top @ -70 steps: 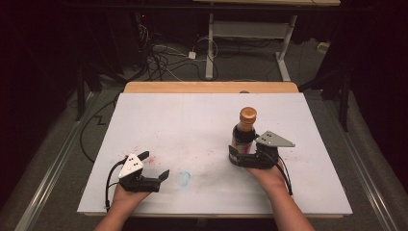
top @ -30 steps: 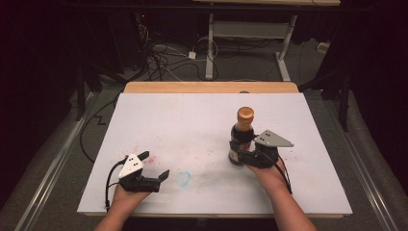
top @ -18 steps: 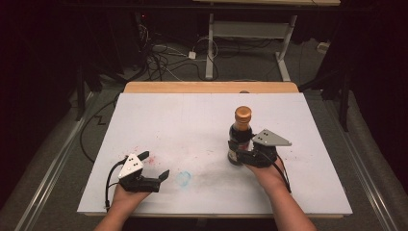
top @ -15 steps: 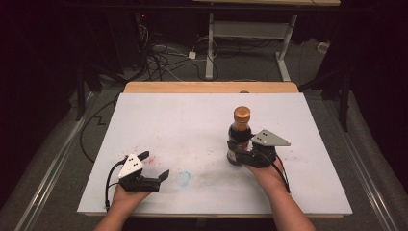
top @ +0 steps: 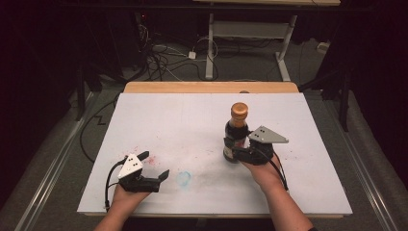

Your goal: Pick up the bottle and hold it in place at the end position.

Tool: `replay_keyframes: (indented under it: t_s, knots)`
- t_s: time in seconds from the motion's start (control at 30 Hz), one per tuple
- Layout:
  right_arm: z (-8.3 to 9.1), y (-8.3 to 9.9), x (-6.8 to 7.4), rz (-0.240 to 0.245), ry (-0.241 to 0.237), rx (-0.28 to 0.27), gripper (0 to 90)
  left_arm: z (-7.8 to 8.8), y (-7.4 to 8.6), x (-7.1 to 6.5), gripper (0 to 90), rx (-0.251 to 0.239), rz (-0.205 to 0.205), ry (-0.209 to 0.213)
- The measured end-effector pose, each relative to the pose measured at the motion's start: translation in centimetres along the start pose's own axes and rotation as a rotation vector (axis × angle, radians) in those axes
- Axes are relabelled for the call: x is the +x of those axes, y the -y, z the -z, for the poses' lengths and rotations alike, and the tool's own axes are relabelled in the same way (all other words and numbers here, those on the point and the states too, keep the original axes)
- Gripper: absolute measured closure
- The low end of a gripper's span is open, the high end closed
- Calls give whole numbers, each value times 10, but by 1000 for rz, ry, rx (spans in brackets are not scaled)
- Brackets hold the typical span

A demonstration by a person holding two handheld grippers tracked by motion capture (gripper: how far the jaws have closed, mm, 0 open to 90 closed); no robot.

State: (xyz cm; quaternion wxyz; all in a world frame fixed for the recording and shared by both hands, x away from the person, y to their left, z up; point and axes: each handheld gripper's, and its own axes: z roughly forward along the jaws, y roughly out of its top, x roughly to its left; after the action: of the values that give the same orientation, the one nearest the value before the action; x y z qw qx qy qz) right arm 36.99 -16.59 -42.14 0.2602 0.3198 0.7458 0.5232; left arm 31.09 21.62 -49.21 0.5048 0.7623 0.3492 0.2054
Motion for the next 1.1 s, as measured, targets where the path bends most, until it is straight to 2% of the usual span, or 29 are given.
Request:
replay_keyframes:
  t_s: [0.7, 1.1]
  knots:
    - [-43, -12, 20, -1, -59, -1, 322, 0, 0, 0, 0, -5, 3, 5]
    - [-53, -10, 24, -8, -72, 13, 320, 0, 0, 0, 0, -6, 4, 8]
